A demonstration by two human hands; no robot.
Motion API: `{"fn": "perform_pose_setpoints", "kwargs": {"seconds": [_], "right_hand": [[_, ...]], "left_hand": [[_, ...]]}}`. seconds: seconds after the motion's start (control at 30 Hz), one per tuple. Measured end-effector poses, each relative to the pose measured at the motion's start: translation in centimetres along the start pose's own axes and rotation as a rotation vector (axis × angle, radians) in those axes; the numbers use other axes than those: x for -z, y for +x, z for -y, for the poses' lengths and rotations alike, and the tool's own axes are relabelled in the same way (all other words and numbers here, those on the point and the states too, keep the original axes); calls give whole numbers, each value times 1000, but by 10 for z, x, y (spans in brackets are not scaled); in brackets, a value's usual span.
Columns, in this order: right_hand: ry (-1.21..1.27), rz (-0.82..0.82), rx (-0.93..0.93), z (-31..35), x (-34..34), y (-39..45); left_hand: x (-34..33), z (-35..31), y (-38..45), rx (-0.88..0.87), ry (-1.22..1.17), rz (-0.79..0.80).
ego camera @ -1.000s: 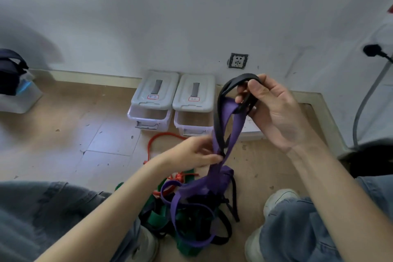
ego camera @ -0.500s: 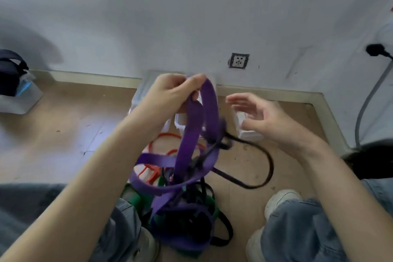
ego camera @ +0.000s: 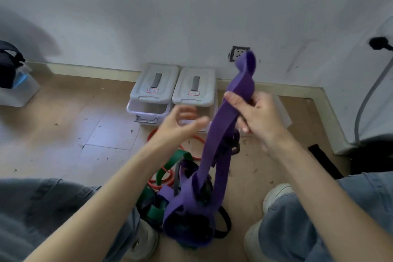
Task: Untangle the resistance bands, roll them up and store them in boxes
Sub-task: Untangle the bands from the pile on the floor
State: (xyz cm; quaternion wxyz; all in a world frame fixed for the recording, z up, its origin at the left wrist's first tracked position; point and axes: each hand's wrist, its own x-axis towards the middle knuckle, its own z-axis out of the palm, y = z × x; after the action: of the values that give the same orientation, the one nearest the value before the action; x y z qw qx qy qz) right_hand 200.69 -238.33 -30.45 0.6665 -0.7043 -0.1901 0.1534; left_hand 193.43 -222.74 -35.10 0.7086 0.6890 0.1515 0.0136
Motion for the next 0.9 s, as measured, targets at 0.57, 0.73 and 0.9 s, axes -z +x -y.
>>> {"fn": "perform_pose_setpoints", "kwargs": {"seconds": [0.57,0.73,0.9], "right_hand": [[-991,236,-326,-23,22,4],[-248,724,-282,-9,18,-2],[-25,225,-25,-1,-6,-3]], "left_hand": [[1,-57,0,-266,546,-14],[-10,-66,-3,-251,199,13],[8,-55,4,-183,-147,96]]}}
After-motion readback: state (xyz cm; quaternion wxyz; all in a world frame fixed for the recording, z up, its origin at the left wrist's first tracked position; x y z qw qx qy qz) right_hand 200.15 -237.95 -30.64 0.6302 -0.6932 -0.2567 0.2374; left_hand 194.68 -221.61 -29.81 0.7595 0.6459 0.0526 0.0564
